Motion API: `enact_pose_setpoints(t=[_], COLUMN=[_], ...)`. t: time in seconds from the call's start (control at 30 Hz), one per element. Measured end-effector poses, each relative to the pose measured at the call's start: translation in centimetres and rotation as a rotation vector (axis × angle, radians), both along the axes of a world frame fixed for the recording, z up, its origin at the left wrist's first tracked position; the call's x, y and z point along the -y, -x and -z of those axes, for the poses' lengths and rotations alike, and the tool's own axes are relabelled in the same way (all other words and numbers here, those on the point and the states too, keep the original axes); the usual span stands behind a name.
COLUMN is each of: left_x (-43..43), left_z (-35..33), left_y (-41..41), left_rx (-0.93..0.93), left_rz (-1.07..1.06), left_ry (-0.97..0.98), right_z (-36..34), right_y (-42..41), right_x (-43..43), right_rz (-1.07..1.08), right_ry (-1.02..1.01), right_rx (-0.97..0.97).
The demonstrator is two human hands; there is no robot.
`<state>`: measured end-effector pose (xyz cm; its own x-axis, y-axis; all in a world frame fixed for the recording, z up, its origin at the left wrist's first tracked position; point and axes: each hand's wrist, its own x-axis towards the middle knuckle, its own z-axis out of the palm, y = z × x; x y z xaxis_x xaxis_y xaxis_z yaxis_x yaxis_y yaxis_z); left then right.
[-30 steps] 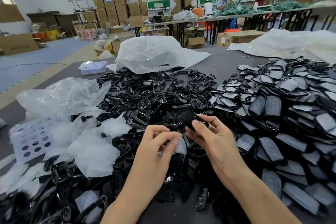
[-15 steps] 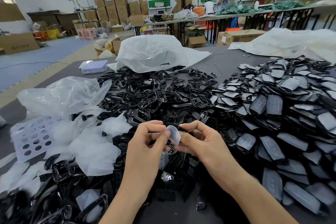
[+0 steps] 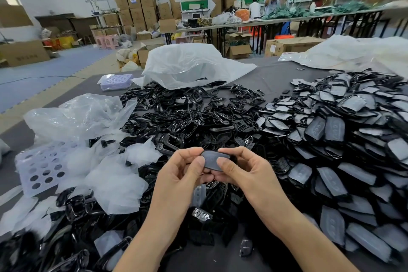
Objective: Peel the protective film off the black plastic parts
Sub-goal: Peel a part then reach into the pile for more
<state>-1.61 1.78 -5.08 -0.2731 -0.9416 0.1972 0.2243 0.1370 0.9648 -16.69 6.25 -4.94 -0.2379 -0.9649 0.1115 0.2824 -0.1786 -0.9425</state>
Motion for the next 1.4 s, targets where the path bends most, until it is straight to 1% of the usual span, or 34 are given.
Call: enact_pose_setpoints(t=[0.07,0.13,0.2,0.33,0.43,0.57,0.67,0.8,0.9,1.0,1.07,1.17,1.4], left_x=[0.0,0.2,0.3,-0.2,-0.6,-0.7,-0.5,-0.4,-0.4,-0.5,-0.7,-0.8,-1.1], left_z=[-0.1,-0.1,-0.1,-0.1,0.1,0.1,0.1,0.2,0.2,0.2,0.1,0.0,0.1], left_y=[-0.2,-0.4,-0.5,-0.2,0.0,0.2,0.3,0.3,0.4,0.5,0.5,0.6,0.8], left_rx=[0.095,0.258,0.328,0.319,0.298,0.261,0.266,0.179,0.221,0.284,0.258,0.193,0.196], left_rz=[-0.006,-0.035,-0.048,-0.094,-0.126,-0.05,-0.045,-0.025,-0.04,-0.035,-0.026,-0.018,-0.017], left_ry=[0.055,0.15,0.188,0.232,0.224,0.166,0.163,0.108,0.13,0.157,0.153,0.134,0.132], right_z=[-0.1,0.0,0.2,0.3,0.4,0.4,0.4,0.5,0.5,0.5,0.5,0.4,0.5], right_y=[0.1,0.1,0.1,0.1,0.3,0.6,0.6,0.7,0.6,0.5,0.5,0.5,0.7], right_x=[-0.1,-0.1,0.0,0.2,0.2,0.2,0.3,0.3,0.2,0.2,0.2,0.2,0.3], right_rz=[-0.004,-0.012,-0.016,0.007,0.037,0.05,0.036,0.013,-0.034,-0.065,-0.065,-0.044,0.015], right_ry=[0.01,0.013,0.017,0.028,0.019,0.009,0.015,0.037,0.048,0.058,0.065,0.059,0.045], right_rx=[-0.007,-0.042,-0.075,-0.098,-0.117,-0.138,-0.148,-0.115,-0.096,-0.155,-0.182,-0.165,-0.13])
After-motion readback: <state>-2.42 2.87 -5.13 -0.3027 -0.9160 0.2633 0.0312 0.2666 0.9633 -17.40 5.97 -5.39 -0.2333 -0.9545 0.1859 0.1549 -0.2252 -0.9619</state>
